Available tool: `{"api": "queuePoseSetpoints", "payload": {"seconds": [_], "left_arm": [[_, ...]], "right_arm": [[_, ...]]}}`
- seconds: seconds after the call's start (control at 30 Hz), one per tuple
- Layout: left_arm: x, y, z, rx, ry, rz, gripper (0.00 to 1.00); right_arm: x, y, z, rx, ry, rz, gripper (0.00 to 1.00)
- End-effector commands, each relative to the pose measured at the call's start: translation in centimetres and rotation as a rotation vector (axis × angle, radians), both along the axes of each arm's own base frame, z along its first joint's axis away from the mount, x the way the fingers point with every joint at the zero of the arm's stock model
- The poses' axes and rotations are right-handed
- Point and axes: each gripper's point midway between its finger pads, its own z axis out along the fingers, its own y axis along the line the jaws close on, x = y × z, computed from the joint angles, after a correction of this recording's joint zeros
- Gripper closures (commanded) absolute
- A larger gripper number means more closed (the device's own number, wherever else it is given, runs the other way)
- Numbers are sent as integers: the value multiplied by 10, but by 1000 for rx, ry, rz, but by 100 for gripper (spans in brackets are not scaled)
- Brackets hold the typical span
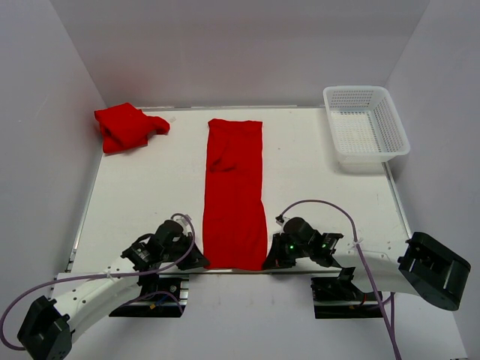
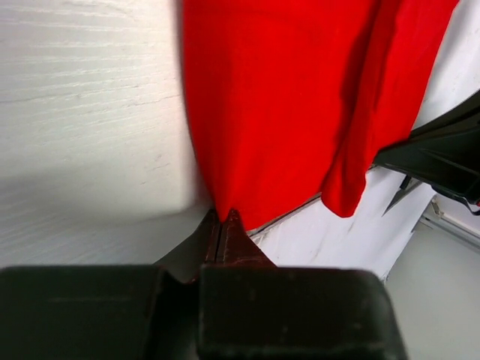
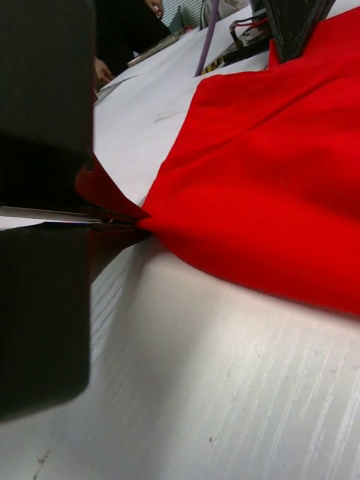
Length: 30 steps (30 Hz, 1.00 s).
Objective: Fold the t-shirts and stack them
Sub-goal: Grab the bottom of the folded rectangular tshirt with both arms, then fold the folded rectangular tshirt in 1/3 of the way
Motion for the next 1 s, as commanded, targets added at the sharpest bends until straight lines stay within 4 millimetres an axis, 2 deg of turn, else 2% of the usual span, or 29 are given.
{"api": "queuePoseSetpoints", "payload": {"seconds": [0.0, 0.2, 0.23, 0.3, 0.33, 0.37, 0.4, 0.43, 0.6, 0.73, 0.77, 0.8, 0.83, 0.9, 0.93, 0.97], "left_arm": [[-26, 47, -41, 258, 113, 15, 100], [-3, 30, 0, 198, 21, 17, 100], [1, 26, 6, 183, 4, 18, 100], [14, 16, 26, 146, -41, 23, 100], [21, 13, 33, 140, -64, 33, 100], [26, 12, 37, 153, -65, 40, 100], [36, 8, 50, 152, -103, 40, 100], [42, 7, 56, 162, -119, 43, 100], [69, 0, 80, 183, -189, 62, 100], [85, -7, 95, 194, -224, 60, 100], [94, -10, 102, 198, -247, 66, 100], [100, -8, 103, 216, -262, 72, 100], [107, -11, 113, 211, -280, 82, 100], [120, -9, 113, 261, -297, 79, 100], [130, -11, 125, 259, -323, 93, 100], [137, -11, 128, 272, -347, 89, 100]], "right_arm": [[-14, -39, -34, -200, 30, 19, 100], [2, -27, -2, -180, -64, 32, 100], [9, -18, 14, -148, -98, 34, 100], [15, -21, 20, -170, -125, 24, 100], [27, -11, 38, -140, -177, 11, 100], [28, -12, 41, -149, -187, 19, 100], [31, -10, 45, -147, -199, 22, 100], [42, -4, 56, -147, -243, 11, 100], [61, 1, 73, -173, -285, 3, 100], [85, 2, 88, -174, -357, -51, 100], [95, 4, 97, -167, -389, -50, 100], [99, 3, 97, -180, -396, -55, 100], [106, 2, 100, -184, -403, -66, 100], [123, 2, 107, -214, -435, -67, 100], [130, 4, 114, -205, -450, -71, 100], [138, 4, 111, -217, -454, -76, 100]]}}
